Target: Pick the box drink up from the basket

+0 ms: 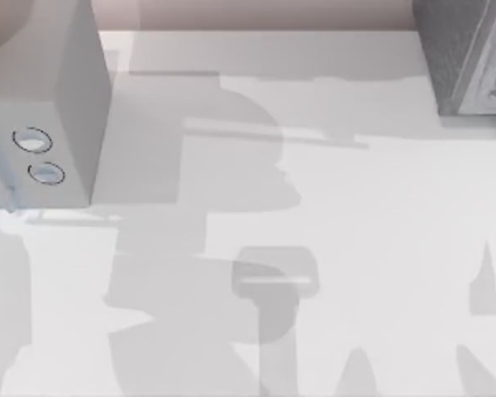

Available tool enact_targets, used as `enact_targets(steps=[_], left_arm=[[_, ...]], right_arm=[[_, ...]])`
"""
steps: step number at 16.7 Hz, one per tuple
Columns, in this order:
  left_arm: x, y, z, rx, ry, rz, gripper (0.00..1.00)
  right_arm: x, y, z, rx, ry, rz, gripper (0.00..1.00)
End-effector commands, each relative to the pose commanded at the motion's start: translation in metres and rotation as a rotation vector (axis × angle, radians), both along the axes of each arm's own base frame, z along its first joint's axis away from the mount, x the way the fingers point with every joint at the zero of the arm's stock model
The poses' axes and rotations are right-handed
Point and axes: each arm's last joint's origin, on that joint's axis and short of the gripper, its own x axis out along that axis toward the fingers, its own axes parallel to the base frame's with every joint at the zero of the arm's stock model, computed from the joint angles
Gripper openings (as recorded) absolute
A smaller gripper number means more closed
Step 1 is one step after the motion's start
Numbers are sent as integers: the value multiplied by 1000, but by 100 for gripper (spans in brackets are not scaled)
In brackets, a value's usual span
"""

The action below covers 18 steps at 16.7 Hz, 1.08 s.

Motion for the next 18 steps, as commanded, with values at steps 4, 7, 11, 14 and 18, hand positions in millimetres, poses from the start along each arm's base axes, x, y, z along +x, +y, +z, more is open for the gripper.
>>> enact_targets(steps=[4, 7, 11, 14, 18], left_arm=[[0, 0, 0, 0, 0, 0, 55], [0, 0, 0, 0, 0, 0, 32], [0, 0, 0, 0, 0, 0, 2], [0, 0, 0, 0, 0, 0, 0], [0, 0, 0, 0, 0, 0, 0]], right_arm=[[0, 0, 0, 0, 0, 0, 100], [0, 0, 0, 0, 0, 0, 100], [0, 0, 0, 0, 0, 0, 100], [0, 0, 0, 0, 0, 0, 100], [0, 0, 0, 0, 0, 0, 100]])
